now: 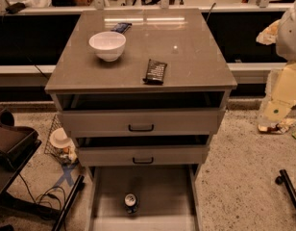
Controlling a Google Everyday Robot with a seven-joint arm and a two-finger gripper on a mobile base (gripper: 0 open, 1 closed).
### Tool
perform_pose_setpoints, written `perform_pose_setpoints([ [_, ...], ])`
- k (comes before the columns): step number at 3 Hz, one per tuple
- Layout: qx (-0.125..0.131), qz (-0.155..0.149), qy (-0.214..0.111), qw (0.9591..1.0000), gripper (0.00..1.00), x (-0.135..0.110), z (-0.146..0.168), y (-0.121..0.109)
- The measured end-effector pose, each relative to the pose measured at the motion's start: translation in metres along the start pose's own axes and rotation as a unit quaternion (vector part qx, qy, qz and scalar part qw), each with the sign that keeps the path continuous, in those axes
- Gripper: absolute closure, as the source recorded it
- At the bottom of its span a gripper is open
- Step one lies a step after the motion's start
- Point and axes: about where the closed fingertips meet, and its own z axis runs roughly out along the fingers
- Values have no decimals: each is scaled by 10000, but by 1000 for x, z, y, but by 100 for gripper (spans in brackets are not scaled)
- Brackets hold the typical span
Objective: Pick pepsi can from bottom drawer and place on counter
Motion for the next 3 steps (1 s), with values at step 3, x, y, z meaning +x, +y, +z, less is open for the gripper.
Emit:
perform_pose_setpoints([
  [3, -419, 125, -1332, 9901, 0, 11, 100, 15],
])
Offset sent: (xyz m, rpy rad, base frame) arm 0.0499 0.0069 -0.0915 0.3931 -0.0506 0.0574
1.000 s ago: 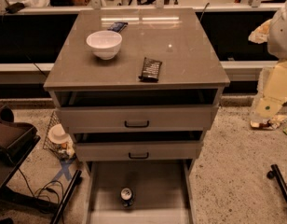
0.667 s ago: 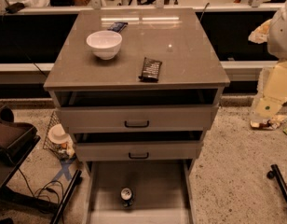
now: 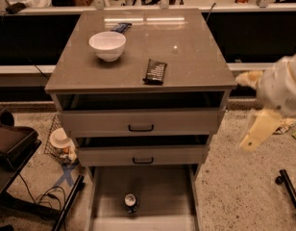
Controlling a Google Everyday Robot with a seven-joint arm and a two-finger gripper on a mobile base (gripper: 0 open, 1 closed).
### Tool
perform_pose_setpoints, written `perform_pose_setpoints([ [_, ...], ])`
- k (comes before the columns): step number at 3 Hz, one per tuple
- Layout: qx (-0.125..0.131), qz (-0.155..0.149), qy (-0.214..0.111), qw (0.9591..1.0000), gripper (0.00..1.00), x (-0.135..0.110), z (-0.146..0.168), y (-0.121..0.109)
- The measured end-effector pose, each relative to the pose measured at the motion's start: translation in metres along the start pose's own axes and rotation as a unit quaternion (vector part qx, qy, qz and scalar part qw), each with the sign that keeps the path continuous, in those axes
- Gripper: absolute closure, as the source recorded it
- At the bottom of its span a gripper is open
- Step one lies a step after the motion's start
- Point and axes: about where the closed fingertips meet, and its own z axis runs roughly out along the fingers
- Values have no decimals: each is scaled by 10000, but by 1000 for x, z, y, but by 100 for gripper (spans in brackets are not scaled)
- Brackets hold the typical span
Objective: Pick pepsi can from bottom drawer and place on counter
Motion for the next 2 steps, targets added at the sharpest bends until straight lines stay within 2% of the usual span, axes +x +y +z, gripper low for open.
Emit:
perform_pose_setpoints([
  [1, -104, 330, -1522, 9877, 0, 34, 94, 25],
  [2, 391, 369, -2213, 9737, 0, 59, 119, 24],
])
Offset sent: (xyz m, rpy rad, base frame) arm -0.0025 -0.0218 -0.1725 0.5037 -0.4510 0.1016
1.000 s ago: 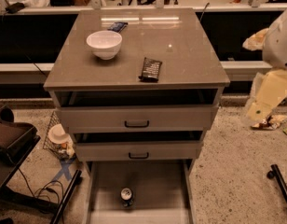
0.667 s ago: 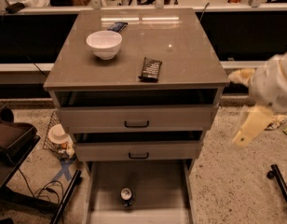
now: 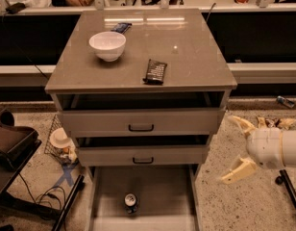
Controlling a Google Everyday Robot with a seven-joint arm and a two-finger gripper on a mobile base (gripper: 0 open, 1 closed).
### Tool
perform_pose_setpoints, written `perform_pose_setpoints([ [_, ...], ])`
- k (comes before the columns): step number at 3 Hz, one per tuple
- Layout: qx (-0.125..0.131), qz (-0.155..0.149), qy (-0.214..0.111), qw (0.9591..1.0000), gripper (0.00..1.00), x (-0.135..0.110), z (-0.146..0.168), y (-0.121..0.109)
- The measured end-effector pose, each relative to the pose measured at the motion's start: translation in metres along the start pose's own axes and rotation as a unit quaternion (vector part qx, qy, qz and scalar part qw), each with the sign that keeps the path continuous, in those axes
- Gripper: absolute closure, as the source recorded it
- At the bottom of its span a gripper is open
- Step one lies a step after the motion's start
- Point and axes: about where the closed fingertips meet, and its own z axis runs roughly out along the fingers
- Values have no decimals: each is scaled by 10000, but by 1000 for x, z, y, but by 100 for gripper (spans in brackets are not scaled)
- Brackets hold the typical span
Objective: Pick pepsi can from bottom drawer and place on counter
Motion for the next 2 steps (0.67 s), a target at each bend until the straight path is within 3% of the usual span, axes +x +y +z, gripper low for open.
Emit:
perform_pose_setpoints([
  [1, 266, -526, -217, 9980, 0, 20, 1, 5],
  [2, 277, -698, -224, 9969, 0, 20, 1, 6],
])
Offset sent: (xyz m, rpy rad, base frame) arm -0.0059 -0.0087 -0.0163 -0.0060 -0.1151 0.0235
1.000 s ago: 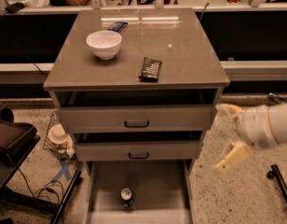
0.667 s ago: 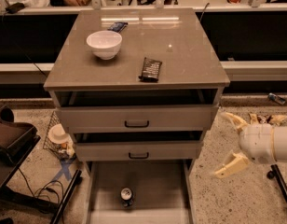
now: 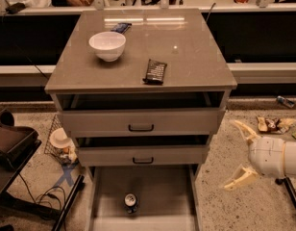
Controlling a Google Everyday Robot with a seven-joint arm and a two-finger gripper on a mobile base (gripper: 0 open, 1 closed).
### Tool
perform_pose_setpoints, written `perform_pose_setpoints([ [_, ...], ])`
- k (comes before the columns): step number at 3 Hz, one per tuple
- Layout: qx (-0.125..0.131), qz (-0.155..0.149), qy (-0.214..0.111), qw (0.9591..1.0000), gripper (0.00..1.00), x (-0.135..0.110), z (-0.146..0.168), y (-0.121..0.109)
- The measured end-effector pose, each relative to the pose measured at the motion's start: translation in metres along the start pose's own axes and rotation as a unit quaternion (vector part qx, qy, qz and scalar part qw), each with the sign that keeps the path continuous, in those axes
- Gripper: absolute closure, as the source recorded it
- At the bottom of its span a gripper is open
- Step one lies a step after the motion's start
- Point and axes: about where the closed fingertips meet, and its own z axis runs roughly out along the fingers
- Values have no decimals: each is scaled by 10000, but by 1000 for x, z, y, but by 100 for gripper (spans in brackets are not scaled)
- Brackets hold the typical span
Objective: Pick pepsi can from bottom drawer and place on counter
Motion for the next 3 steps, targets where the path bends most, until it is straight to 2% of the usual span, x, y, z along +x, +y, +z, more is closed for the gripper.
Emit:
perform_pose_setpoints([
  [1, -17, 26, 12, 10000, 0, 2, 8, 2],
  [2, -118, 106, -34, 9999, 0, 23, 45, 26],
  [3, -200, 205, -161, 9995, 0, 65, 98, 56],
])
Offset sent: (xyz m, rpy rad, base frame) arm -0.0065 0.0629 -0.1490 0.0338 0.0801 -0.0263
